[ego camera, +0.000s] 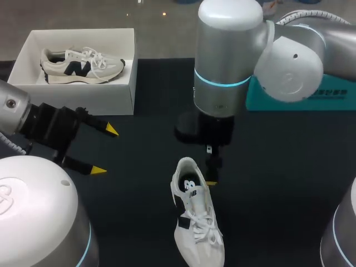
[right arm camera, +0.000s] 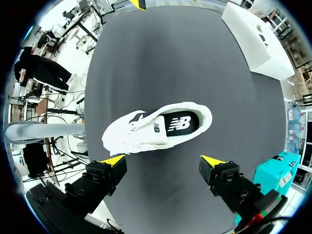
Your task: Take the shoe out of the shoebox, open the shoe tongue, remove and reinsert the insole, then place the shoe into the shoebox
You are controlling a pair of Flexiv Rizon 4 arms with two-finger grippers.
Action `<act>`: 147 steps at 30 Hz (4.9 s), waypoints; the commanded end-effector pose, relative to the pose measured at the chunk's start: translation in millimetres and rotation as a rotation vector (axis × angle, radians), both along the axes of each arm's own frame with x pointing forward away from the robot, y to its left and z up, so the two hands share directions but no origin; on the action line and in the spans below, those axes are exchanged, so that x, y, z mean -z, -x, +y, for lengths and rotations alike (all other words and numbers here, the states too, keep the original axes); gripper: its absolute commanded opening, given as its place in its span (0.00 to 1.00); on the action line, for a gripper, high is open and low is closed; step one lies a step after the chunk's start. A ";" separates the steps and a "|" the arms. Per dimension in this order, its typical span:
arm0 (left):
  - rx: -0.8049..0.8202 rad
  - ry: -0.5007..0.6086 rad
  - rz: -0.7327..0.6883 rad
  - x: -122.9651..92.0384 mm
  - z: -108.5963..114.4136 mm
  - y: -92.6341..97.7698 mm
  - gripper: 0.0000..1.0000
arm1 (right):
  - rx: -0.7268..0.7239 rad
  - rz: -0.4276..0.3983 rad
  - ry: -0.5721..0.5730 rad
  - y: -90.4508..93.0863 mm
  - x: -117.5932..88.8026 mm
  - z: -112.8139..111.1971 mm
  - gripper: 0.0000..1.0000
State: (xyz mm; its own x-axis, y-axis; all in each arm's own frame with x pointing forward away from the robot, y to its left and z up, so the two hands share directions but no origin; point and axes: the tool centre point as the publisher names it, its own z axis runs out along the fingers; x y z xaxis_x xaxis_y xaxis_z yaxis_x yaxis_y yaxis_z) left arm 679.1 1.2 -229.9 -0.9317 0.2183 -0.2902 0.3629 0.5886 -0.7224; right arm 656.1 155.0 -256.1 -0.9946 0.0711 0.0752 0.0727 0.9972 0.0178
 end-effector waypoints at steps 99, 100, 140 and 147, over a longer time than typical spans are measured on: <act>0.001 -0.003 0.002 -0.2 0.4 -0.3 1.00 | -0.059 -0.097 -0.012 -73.2 90.8 43.7 0.00; 0.001 -0.003 0.002 -0.2 0.4 -0.3 1.00 | -0.055 -0.102 -0.007 -72.5 83.7 41.7 0.00; 0.001 -0.003 0.002 -0.2 0.4 -0.3 1.00 | -0.051 -0.281 0.124 -96.0 -160.7 -37.4 0.00; 0.001 -0.003 0.002 -0.2 0.4 -0.3 1.00 | -0.051 -0.281 0.124 -96.0 -160.7 -37.4 0.00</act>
